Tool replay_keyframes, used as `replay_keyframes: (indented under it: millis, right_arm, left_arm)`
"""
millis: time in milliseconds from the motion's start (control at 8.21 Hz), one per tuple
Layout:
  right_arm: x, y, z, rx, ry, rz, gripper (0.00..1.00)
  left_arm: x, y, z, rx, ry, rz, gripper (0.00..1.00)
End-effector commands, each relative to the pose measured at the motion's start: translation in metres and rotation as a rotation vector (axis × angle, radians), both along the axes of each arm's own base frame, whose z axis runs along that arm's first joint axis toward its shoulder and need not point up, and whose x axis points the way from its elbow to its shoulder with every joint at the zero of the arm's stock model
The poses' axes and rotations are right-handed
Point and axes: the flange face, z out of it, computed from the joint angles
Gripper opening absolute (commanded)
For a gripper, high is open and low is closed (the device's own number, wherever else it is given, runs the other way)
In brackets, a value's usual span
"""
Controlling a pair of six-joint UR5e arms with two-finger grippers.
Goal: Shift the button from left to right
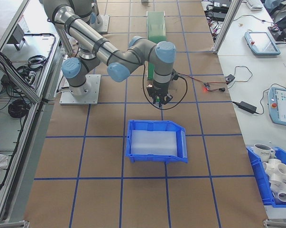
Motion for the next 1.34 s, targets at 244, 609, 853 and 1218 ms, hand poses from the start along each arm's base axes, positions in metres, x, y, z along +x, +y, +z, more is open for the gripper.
replay_keyframes:
  millis: [244, 609, 853, 1218]
  right_arm:
    - [-0.128, 0.002, -0.13, 0.0, -0.064, 0.294, 0.0]
    - [-0.136, -0.004, -0.166, 0.004, -0.06, 0.295, 0.08]
    - [-0.135, -0.002, -0.156, 0.005, -0.055, 0.295, 1.0]
    - [-0.096, 0.03, -0.053, 0.002, -0.07, 0.248, 1.0]
  left_arm:
    - [0.0, 0.0, 0.0, 0.001, 0.0, 0.0, 1.0]
    - [0.0, 0.0, 0.0, -0.001, 0.0, 0.0, 1.0]
    - [0.0, 0.0, 0.0, 0.001, 0.0, 0.001, 1.0]
    - [0.0, 0.0, 0.0, -0.001, 0.0, 0.001, 1.0]
